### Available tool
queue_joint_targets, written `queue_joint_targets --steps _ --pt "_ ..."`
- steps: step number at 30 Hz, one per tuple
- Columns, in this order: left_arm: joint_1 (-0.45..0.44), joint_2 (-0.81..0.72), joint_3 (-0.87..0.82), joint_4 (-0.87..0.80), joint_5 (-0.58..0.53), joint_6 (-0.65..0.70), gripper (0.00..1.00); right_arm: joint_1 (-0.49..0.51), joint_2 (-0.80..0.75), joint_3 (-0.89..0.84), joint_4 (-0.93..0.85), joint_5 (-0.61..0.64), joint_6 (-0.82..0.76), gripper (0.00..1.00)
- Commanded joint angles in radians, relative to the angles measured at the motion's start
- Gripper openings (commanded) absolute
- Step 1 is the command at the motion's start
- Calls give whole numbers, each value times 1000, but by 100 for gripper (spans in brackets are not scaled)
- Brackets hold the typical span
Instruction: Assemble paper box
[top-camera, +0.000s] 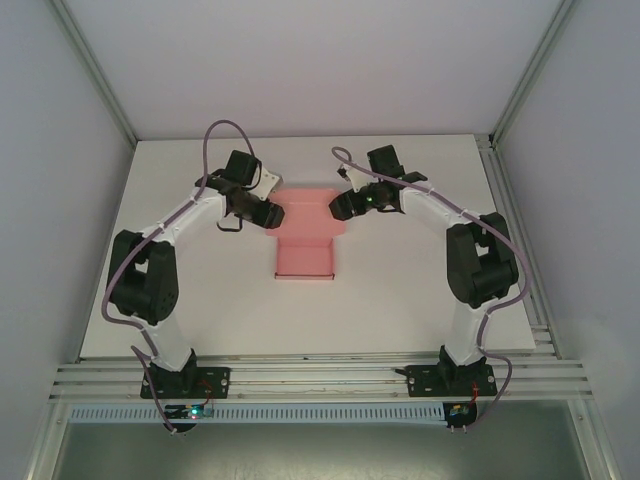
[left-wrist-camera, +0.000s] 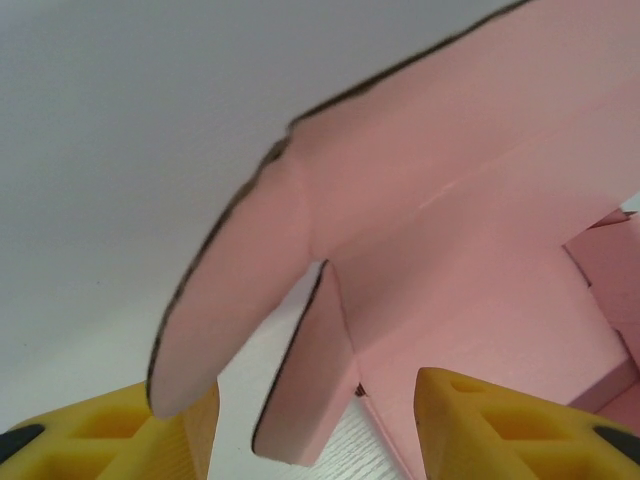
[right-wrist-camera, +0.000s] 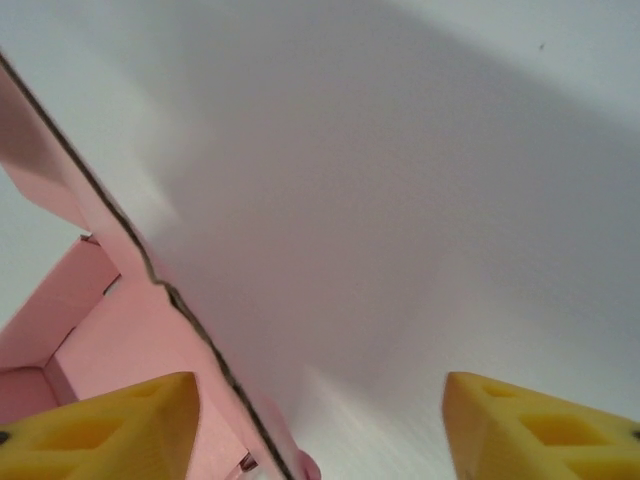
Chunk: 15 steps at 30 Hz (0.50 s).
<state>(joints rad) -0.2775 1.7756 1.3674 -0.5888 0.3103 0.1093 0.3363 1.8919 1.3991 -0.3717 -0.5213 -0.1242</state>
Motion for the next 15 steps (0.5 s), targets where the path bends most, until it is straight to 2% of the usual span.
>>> queue_joint_targets --steps 1,3,5,6,8,10,12,15 --pt "23 14 35 -19 -9 34 55 5 19 40 -54 -5 -25 58" --pt "22 20 38 -7 1 53 55 5 17 41 -65 5 -41 57" --pt "22 25 48 -16 -30 51 55 5 13 43 -67 14 -41 51" --pt "22 26 47 -9 -25 49 51 6 12 42 -69 10 -47 49" --pt "23 34 57 -22 31 65 45 7 11 47 -70 -4 -52 41" --pt "22 43 64 -27 88 76 41 8 15 56 -78 -16 -51 37" --pt "21 53 63 -7 182 78 28 10 20 67 -84 -33 -49 34" --pt "21 68 82 -8 258 58 9 17 31 89 -109 -21 -41 18"
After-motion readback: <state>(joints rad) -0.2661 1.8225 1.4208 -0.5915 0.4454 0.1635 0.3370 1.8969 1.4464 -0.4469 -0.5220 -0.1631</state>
